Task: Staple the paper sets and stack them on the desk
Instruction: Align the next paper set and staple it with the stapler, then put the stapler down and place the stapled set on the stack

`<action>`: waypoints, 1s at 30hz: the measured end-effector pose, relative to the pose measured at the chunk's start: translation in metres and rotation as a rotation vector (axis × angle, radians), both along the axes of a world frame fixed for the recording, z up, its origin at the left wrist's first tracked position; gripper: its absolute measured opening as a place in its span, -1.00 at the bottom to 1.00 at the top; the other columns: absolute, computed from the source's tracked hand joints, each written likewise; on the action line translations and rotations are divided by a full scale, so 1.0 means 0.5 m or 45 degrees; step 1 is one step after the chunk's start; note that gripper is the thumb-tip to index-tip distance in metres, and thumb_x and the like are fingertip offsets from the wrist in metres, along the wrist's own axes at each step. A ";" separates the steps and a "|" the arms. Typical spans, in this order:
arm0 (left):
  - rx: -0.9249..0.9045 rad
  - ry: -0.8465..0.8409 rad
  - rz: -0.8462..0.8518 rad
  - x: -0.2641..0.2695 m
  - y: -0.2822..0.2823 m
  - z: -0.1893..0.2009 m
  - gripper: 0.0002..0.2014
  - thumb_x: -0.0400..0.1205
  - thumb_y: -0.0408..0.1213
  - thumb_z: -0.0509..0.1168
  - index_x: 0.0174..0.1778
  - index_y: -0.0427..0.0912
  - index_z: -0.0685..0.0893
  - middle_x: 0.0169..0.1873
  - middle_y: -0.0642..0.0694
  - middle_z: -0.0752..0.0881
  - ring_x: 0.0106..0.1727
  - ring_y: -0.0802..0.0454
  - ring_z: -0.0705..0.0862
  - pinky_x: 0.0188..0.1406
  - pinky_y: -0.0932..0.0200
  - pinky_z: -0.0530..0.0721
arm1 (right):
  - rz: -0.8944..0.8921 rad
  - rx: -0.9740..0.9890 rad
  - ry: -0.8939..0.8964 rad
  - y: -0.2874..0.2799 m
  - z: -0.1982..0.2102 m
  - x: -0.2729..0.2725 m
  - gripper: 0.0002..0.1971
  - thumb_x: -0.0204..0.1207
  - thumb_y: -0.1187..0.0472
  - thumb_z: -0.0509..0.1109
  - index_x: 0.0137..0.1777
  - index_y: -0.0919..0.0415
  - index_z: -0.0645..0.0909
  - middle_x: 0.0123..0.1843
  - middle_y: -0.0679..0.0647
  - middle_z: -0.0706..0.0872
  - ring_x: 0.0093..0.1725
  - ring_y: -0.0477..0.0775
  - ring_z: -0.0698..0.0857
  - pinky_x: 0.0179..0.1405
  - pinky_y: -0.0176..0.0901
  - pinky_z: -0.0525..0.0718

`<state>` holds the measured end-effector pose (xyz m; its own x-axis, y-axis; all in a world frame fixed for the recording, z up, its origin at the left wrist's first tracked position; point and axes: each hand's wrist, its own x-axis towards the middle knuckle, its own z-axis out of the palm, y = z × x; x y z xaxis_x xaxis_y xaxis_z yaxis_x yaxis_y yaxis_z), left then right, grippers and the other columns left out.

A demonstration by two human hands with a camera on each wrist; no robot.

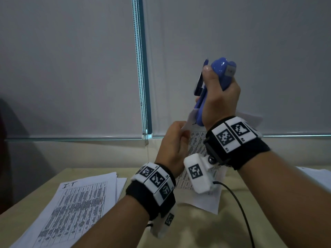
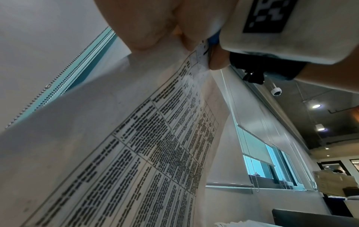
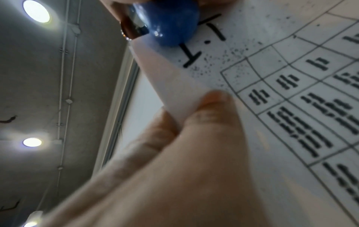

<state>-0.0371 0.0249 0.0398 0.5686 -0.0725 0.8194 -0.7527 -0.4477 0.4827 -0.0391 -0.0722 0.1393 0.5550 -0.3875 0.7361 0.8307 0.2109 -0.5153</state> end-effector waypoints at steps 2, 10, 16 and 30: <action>-0.050 0.078 -0.044 -0.002 0.001 -0.008 -0.84 0.64 -0.13 0.08 0.10 -0.01 0.42 -0.12 0.07 0.59 -0.20 0.25 0.54 -0.26 0.47 0.50 | -0.002 -0.002 -0.001 -0.004 0.000 -0.002 -0.77 0.40 0.04 0.38 -0.36 0.12 0.45 -0.65 -0.17 0.51 -0.63 -0.06 0.50 -0.53 -0.17 0.57; -0.212 0.277 0.298 0.000 0.061 -0.077 -0.84 0.67 -0.41 0.16 0.09 -0.07 0.41 -0.23 0.13 0.62 -0.27 0.13 0.61 -0.46 0.53 0.46 | -0.080 0.086 -0.071 -0.030 0.019 0.000 -0.77 0.26 -0.11 0.41 -0.20 -0.03 0.53 -0.29 -0.02 0.68 -0.21 0.20 0.72 -0.03 0.30 0.72; -0.415 0.531 0.562 0.031 0.225 -0.036 -0.59 0.63 -0.42 0.26 0.12 -0.04 0.13 -0.09 -0.33 0.60 -0.17 -0.17 0.60 -0.11 0.10 0.48 | -0.283 -0.157 0.092 -0.079 -0.040 0.037 -0.78 0.36 -0.10 0.38 -0.16 -0.11 0.39 -0.29 -0.19 0.59 -0.27 -0.08 0.63 0.00 0.10 0.70; 0.649 1.382 1.071 -0.035 0.631 -0.156 -0.63 0.53 -0.21 0.41 0.27 -0.03 0.59 0.39 -0.19 0.49 0.38 -0.17 0.51 0.32 0.10 0.47 | -0.167 -1.023 1.138 -0.184 -0.303 0.134 -0.71 0.38 -0.02 0.37 -0.15 0.23 0.54 -0.26 0.30 0.64 -0.36 0.24 0.62 -0.29 -0.03 0.53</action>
<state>-0.0544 0.3403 -0.0381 0.8965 0.4410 -0.0419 0.4335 -0.8539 0.2880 0.0278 -0.1640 -0.0121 0.9817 -0.0866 0.1694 0.1056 -0.4925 -0.8639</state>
